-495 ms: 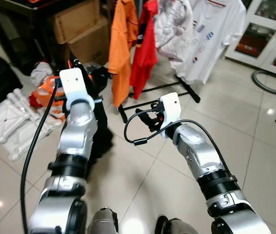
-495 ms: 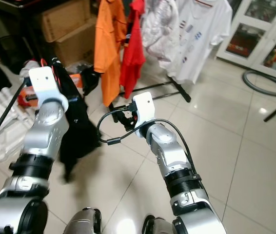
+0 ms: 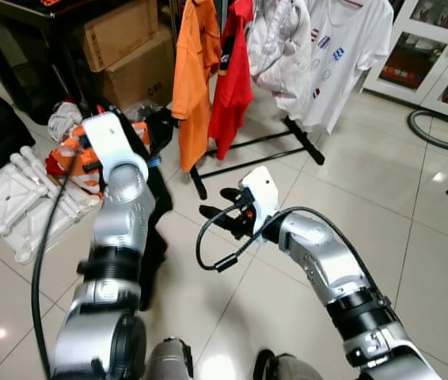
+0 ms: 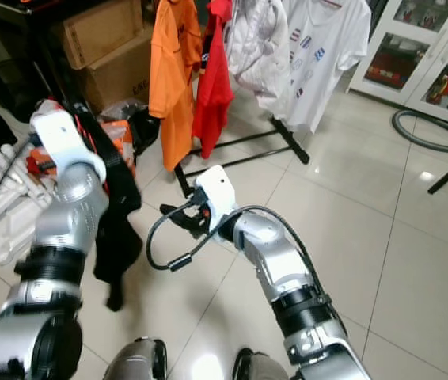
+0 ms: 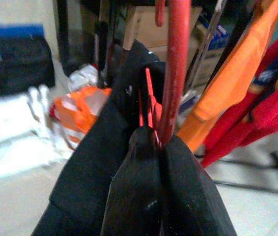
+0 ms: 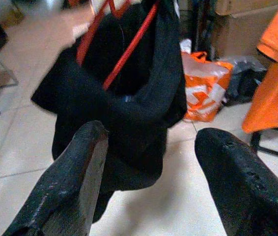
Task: Hang hanger
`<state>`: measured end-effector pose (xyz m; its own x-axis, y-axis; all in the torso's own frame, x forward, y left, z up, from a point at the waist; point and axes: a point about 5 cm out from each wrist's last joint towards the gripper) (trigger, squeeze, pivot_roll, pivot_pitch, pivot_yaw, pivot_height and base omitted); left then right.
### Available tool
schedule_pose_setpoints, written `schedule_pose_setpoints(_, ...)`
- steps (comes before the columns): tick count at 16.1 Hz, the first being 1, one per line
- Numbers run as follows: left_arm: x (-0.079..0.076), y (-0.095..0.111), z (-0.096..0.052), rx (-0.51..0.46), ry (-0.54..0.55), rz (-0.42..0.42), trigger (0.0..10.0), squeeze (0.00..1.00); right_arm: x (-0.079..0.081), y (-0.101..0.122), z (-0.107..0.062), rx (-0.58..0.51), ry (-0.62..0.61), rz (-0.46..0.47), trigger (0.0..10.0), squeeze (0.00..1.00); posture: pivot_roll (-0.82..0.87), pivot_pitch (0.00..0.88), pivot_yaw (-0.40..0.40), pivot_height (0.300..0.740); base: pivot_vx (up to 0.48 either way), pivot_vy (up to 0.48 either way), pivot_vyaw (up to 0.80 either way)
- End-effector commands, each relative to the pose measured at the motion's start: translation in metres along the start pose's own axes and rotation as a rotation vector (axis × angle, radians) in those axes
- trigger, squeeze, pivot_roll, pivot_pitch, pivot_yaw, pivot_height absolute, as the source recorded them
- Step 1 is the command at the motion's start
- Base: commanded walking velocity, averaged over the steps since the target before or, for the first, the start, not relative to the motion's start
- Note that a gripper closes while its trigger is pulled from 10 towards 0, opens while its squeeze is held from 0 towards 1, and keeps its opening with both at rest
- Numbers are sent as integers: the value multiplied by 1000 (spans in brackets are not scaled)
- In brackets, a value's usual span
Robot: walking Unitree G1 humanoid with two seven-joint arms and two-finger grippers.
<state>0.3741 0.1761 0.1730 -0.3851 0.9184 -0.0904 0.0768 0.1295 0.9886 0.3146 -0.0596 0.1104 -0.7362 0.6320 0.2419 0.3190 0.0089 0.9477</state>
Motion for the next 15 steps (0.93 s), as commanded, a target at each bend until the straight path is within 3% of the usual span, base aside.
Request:
schedule_pose_setpoints(1,-4,10,3,22,13,-90,10000,0,-3,-2,0,9,-20,-18,10000,0,30,95,23,740,0,0,0)
schedule_pose_setpoints(2,-9,20,4,49,6,-184,10000,0,1,-3,3,6,-24,-44,10000,0,32,94,25,740,0,0,0)
schedule_pose_setpoints(6,-23,36,5,49,-9,-262,10000,0,24,5,12,-25,76,-1,10000,0,39,82,22,740,0,0,0)
schedule_pose_setpoints(7,-37,45,5,56,-43,-282,10000,0,27,-6,17,32,92,-77,10000,0,40,76,18,740,0,0,0)
schedule_pose_setpoints(10,-48,62,7,29,-68,-269,10000,0,30,-16,18,67,103,-125,10000,0,39,69,13,740,0,0,0)
schedule_pose_setpoints(13,-43,66,13,24,-42,-255,10000,0,19,-14,13,59,63,-103,10000,0,39,71,14,740,0,0,0)
schedule_pose_setpoints(15,-46,67,16,43,-29,-240,10000,0,34,-5,8,32,202,-88,10000,0,41,78,13,740,0,0,0)
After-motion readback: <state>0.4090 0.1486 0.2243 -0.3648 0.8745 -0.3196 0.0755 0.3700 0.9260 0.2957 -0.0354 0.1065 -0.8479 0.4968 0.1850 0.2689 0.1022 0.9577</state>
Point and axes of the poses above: a point about 5 cm out from each wrist's last joint towards the gripper, its own z axis pointing out of the wrist towards the gripper, its own y axis along the axis of the wrist's last joint, x = y × z, and after that the axes turned 9 degrees about z, right-handed
